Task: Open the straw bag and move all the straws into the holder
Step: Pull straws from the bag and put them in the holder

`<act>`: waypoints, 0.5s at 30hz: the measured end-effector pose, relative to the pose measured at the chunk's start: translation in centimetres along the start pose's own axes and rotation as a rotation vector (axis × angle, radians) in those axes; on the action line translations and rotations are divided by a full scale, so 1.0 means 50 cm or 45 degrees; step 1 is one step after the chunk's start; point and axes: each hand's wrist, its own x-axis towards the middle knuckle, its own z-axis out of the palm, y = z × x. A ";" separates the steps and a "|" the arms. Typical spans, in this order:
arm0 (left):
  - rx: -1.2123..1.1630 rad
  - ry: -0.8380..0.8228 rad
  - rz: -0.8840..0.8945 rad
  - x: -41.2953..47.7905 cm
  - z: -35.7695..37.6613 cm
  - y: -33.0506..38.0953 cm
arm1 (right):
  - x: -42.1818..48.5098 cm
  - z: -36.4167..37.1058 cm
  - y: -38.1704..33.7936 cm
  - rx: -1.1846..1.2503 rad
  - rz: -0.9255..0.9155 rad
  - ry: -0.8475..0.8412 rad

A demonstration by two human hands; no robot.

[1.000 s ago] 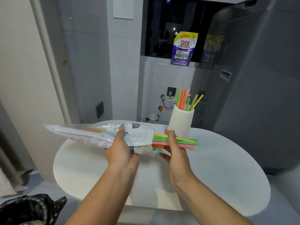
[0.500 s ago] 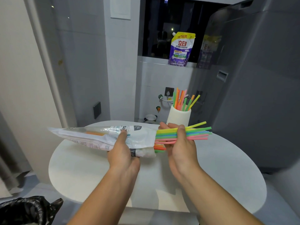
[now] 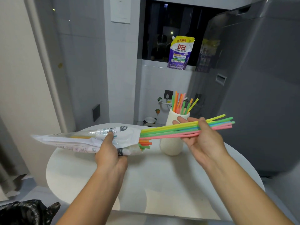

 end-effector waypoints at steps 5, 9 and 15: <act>-0.007 0.026 0.006 0.017 -0.007 0.016 | 0.015 0.001 -0.052 -0.055 -0.101 0.030; -0.016 -0.008 -0.020 0.017 -0.007 0.015 | 0.027 0.005 -0.081 -0.103 -0.148 0.052; 0.001 -0.031 -0.033 0.007 -0.007 0.005 | 0.058 0.031 -0.159 -0.135 -0.384 0.075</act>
